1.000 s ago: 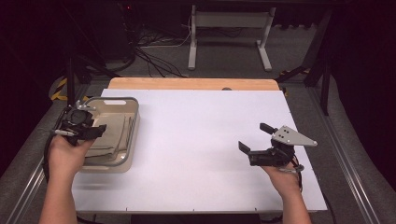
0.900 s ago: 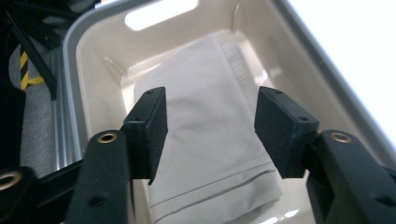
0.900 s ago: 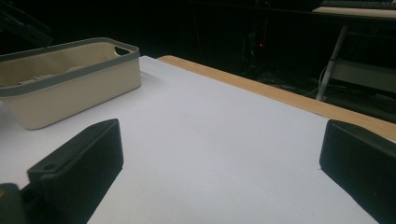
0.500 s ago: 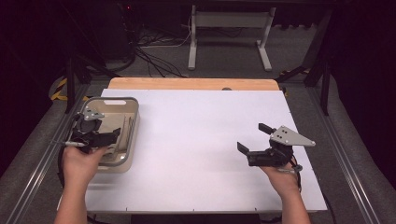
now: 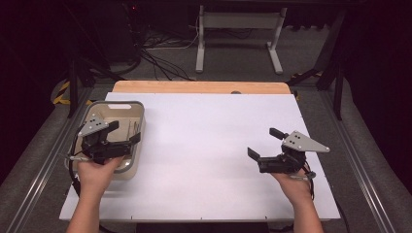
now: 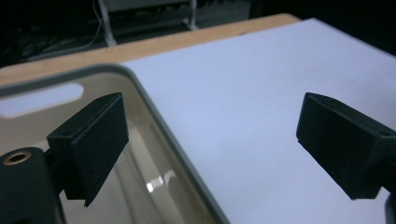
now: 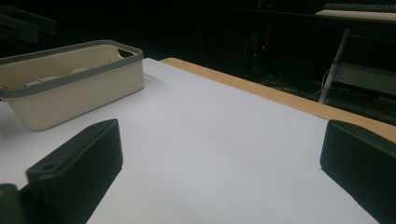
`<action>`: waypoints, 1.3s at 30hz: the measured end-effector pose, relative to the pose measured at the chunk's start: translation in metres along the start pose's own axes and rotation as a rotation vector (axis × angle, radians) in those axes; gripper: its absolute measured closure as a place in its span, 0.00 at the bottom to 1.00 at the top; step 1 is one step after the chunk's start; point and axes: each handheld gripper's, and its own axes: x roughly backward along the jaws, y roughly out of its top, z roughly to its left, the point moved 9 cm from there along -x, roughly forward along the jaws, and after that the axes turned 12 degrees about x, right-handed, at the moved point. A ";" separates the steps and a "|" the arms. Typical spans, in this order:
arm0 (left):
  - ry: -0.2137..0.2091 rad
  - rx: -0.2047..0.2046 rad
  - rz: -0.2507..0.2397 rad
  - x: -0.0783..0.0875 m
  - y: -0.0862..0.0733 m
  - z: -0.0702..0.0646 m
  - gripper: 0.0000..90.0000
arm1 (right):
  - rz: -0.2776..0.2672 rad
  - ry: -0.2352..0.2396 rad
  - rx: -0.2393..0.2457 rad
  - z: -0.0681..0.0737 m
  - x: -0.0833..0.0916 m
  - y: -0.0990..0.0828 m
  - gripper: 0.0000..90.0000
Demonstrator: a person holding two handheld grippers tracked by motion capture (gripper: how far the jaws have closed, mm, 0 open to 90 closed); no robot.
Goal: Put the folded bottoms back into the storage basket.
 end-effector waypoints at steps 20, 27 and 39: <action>-0.168 -0.047 -0.121 0.008 -0.003 -0.020 0.05 | -0.033 -0.001 -0.014 -0.002 0.003 0.001 0.00; -0.188 -0.077 -0.125 0.005 -0.006 -0.025 0.05 | -0.023 -0.031 -0.022 -0.006 0.004 0.000 0.00; -0.182 -0.096 -0.105 -0.002 -0.010 -0.026 0.05 | -0.027 -0.052 -0.051 -0.013 0.009 -0.001 0.00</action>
